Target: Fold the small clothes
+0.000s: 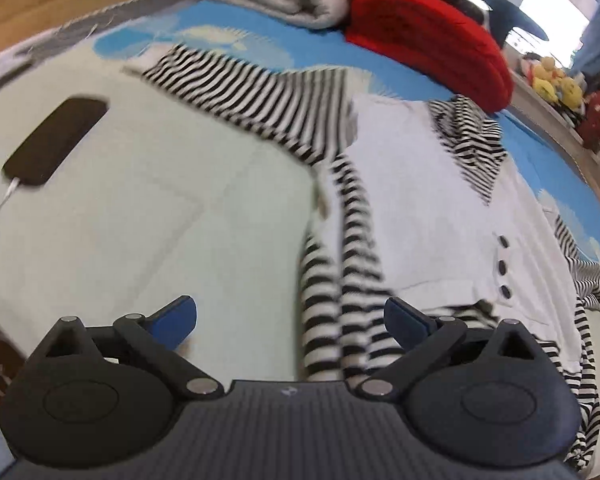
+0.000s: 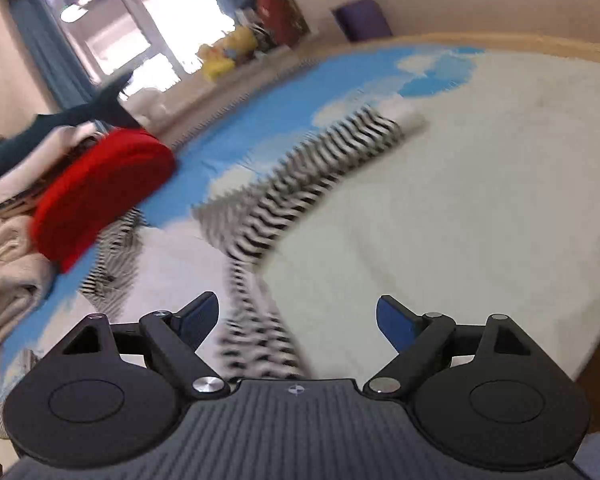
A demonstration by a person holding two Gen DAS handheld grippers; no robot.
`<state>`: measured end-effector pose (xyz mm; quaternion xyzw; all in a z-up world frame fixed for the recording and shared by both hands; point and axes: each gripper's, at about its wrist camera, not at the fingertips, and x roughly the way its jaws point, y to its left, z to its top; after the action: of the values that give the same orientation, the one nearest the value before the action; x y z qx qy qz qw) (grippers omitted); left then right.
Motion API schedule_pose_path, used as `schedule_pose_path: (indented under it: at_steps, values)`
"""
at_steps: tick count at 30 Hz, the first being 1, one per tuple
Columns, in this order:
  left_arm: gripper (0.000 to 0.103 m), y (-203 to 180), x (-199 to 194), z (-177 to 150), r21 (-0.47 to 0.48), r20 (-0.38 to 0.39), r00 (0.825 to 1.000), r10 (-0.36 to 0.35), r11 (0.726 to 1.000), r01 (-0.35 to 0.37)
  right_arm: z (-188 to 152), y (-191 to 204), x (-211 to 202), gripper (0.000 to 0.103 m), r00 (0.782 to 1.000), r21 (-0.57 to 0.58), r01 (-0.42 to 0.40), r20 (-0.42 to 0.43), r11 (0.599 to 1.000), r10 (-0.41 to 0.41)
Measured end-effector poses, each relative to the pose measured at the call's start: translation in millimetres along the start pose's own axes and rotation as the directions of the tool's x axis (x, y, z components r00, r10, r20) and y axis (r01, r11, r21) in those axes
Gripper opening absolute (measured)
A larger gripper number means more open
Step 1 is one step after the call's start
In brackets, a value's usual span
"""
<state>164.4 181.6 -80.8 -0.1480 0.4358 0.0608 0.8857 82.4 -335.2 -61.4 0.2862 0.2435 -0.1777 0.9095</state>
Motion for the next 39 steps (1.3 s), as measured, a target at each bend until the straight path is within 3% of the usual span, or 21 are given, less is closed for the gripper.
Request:
schedule_pose_path:
  at_steps: [5,9,12,16,20,24,27,29,32,36,39]
  values:
    - [0.101,-25.2,11.8,28.2,0.032,0.025,0.999,-0.029,0.999,0.028,-14.2,50.9,16.1,0.087,0.998,-0.166,-0.059,-0.036,0.984,0.054]
    - [0.101,-46.0,21.3,47.2,0.067,0.055,0.998,-0.027,0.997,0.024,-17.8,85.0,23.4,0.087,0.998,-0.299,-0.038,0.036,0.954,0.051]
    - [0.101,-57.5,20.0,58.4,0.075,0.088,0.993,-0.084,0.994,0.078,-10.6,101.2,12.3,0.087,0.99,-0.369,-0.053,0.101,0.928,0.096]
    - [0.101,-63.5,31.7,75.1,0.074,0.092,0.993,-0.067,0.995,0.061,7.6,122.7,8.7,0.088,0.979,-0.401,-0.094,0.129,0.911,0.158]
    - [0.101,-56.6,48.5,91.7,0.045,0.105,0.994,-0.034,0.999,0.029,13.1,131.0,29.4,0.089,0.979,-0.397,-0.121,0.105,0.91,0.176]
    - [0.101,-38.8,68.7,99.0,0.015,0.092,0.996,0.004,1.0,-0.006,3.0,133.2,54.7,0.089,0.994,-0.418,-0.099,0.007,0.903,0.112]
    - [0.101,-10.4,85.1,118.3,-0.106,0.03,0.999,0.02,0.994,-0.017,1.1,137.7,60.1,0.089,0.99,-0.415,-0.136,-0.018,0.9,0.141]
    - [0.101,17.5,95.5,134.8,-0.229,0.027,0.999,0.029,0.973,-0.022,-3.4,143.2,62.5,0.089,0.99,-0.453,-0.13,-0.015,0.882,0.139]
    - [0.101,65.6,118.6,169.2,-0.395,0.025,0.998,0.057,0.918,-0.042,-10.1,150.7,66.5,0.089,0.989,-0.484,-0.143,-0.038,0.863,0.143]
    - [0.101,114.9,149.6,202.8,-0.499,0.048,0.993,0.11,0.863,-0.071,-19.3,158.6,70.3,0.089,0.989,-0.522,-0.148,-0.052,0.84,0.142]
    - [0.101,141.1,176.0,212.6,-0.564,0.06,0.993,0.097,0.824,-0.046,-23.7,160.7,73.9,0.089,0.991,-0.546,-0.128,-0.039,0.828,0.127]
